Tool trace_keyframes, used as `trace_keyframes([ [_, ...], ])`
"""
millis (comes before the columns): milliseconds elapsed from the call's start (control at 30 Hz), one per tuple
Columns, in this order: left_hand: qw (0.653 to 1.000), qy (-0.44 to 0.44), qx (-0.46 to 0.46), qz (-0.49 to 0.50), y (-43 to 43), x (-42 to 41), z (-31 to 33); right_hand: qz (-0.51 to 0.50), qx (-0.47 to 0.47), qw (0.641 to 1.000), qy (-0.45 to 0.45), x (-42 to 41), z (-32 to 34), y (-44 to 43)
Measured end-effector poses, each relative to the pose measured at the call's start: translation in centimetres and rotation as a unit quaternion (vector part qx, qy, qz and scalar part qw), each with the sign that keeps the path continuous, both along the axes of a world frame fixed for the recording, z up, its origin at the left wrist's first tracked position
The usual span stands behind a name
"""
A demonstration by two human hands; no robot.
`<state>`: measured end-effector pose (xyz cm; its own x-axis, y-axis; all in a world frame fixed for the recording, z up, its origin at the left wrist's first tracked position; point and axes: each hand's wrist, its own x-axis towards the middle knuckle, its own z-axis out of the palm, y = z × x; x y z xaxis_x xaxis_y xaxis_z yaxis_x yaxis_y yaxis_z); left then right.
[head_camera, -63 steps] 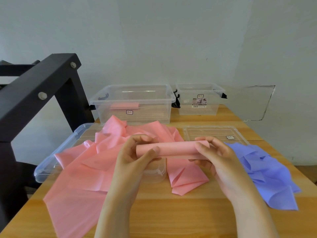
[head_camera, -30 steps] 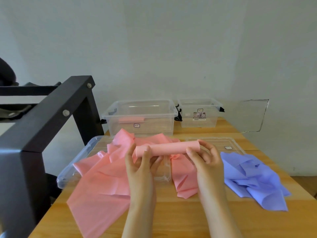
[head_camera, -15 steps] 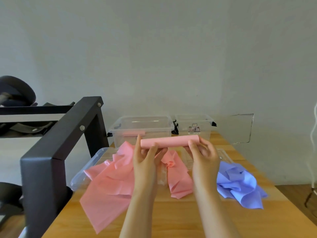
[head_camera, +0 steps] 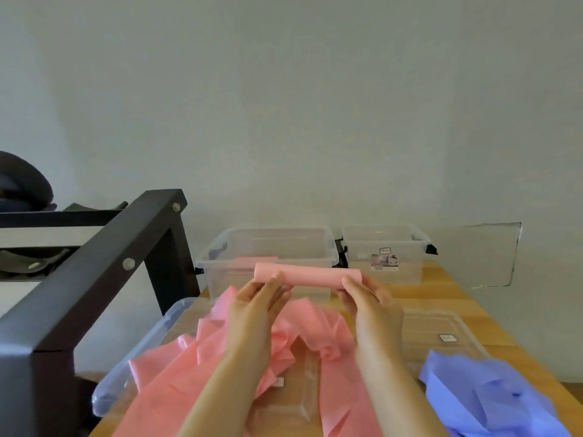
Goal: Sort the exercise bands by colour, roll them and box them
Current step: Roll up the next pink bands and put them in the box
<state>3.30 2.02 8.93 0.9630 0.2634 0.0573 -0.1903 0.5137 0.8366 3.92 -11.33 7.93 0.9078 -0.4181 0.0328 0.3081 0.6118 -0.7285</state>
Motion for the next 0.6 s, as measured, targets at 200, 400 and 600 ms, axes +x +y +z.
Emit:
trace_keyframes([
  [200, 0.999, 0.022, -0.032, 0.024, 1.3, 11.0, 0.2, 0.012, -0.051, 0.999, -0.010, 10.3, 1.0, 1.2],
  [400, 0.996, 0.054, -0.043, 0.055, 3.5, 18.0, 2.2, 0.046, -0.096, 0.994, 0.020, 17.1, 2.4, 3.0],
  [600, 0.987, 0.143, -0.023, 0.069, 6.8, 20.7, 3.6, 0.093, -0.121, 0.982, 0.113, 20.5, 3.7, 5.4],
])
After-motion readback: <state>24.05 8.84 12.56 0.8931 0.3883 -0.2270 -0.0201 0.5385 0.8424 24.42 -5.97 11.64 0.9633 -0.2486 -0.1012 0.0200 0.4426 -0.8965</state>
